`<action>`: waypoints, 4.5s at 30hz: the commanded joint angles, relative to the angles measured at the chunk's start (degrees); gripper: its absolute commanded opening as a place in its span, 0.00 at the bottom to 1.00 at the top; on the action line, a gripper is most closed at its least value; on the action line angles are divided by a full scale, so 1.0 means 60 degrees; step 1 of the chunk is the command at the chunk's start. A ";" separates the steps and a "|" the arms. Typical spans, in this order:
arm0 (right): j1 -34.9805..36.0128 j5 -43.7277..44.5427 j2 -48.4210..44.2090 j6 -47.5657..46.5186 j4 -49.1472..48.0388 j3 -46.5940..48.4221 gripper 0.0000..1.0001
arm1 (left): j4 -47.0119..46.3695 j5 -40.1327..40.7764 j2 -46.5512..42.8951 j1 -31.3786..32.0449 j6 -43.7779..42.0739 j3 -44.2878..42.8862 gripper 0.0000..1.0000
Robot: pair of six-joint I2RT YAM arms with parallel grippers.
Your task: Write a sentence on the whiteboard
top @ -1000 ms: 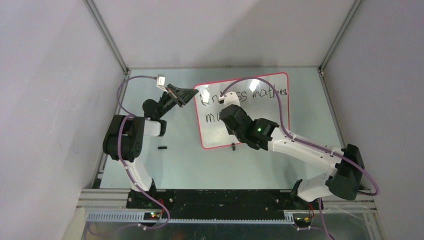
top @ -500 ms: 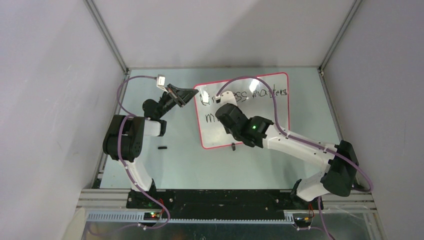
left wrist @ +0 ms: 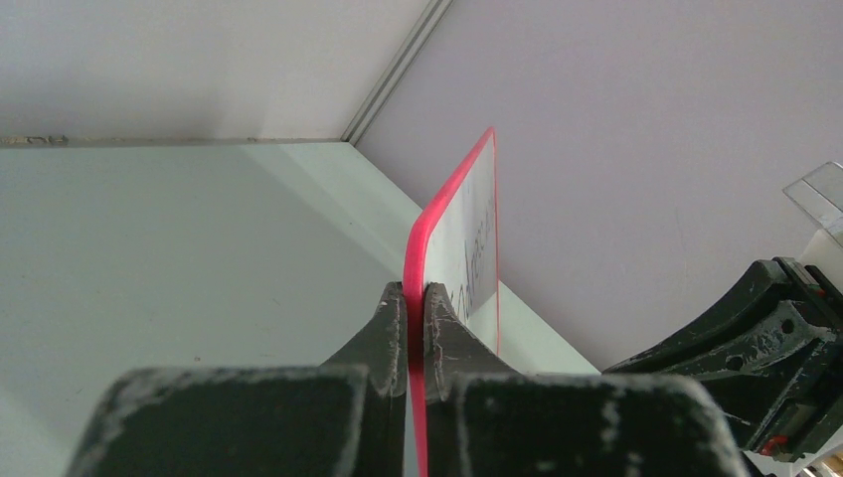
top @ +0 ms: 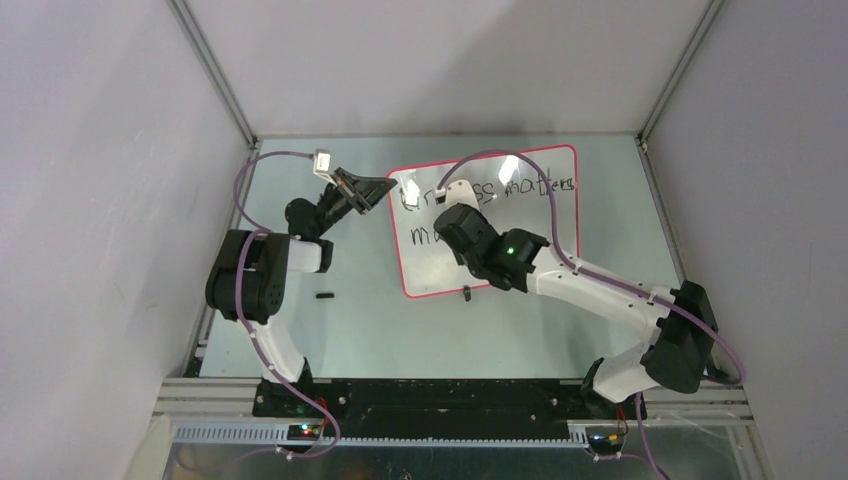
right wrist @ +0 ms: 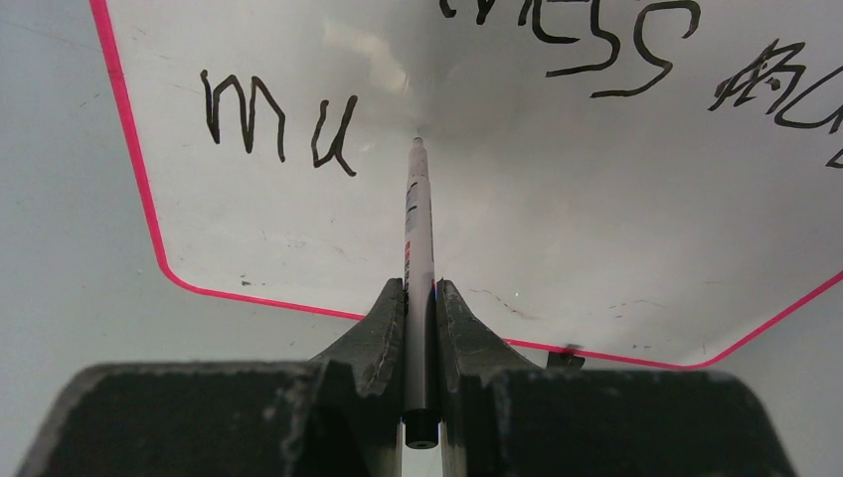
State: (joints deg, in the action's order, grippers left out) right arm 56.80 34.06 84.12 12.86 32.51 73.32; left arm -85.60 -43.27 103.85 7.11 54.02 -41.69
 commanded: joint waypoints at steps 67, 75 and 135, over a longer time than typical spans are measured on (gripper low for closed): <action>0.0067 -0.0236 -0.0383 0.0062 0.0343 0.0457 0.00 | -0.0337 -0.0317 0.0006 0.0017 -0.0581 -0.0116 0.00; -0.0300 -0.0082 -0.0476 -0.0310 -0.0124 0.0458 0.00 | -0.0337 -0.0307 0.0005 0.0029 -0.0581 -0.0115 0.00; -0.0514 -0.0168 0.0119 0.0013 0.0450 0.0317 0.00 | -0.0337 -0.0316 0.0005 0.0023 -0.0582 -0.0108 0.00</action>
State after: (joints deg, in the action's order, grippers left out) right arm 53.12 32.97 85.60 11.55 34.11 76.18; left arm -85.60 -43.24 103.85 7.11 54.02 -41.69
